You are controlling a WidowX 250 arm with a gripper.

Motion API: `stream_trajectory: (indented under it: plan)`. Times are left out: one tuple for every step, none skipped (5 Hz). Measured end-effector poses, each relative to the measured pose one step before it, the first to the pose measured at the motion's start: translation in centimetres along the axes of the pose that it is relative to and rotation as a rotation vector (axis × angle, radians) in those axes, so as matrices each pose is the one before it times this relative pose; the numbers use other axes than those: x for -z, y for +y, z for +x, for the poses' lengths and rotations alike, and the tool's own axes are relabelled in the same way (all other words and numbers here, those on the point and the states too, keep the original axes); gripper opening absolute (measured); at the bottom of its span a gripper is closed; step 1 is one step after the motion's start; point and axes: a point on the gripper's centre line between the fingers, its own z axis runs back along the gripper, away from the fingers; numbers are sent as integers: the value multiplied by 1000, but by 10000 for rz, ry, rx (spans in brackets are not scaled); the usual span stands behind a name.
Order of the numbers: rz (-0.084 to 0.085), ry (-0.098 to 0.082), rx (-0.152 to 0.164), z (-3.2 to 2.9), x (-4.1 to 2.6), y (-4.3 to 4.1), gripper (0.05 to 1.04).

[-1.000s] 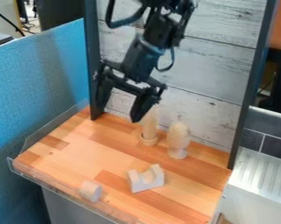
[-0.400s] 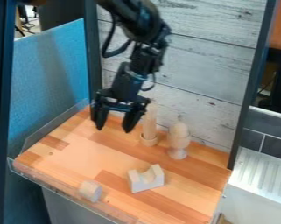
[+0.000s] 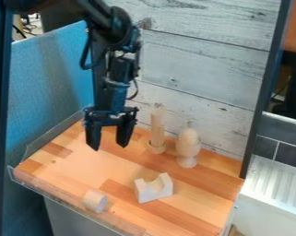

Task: Put the cylinder on top of the arch

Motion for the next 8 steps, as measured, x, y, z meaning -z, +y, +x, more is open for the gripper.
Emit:
stream_trajectory:
  plan:
    - [156, 1167, -361, -561, 1459, 545, 1001]
    - [455, -168, -848, 650, 2113, -264, 1001]
    - [1088, -43, -991, 176, 2567, -713, 1001]
    - [304, -37, -278, 207, 1204, -878, 1001]
    - [419, 188, -239, -134, 420, 79, 1001]
    - [279, 330, -49, -608, 85, 423, 1001]
    - [479, 428, -67, -1144, 1049, 717, 1001]
    - [343, 117, -163, -429, 859, 627, 966]
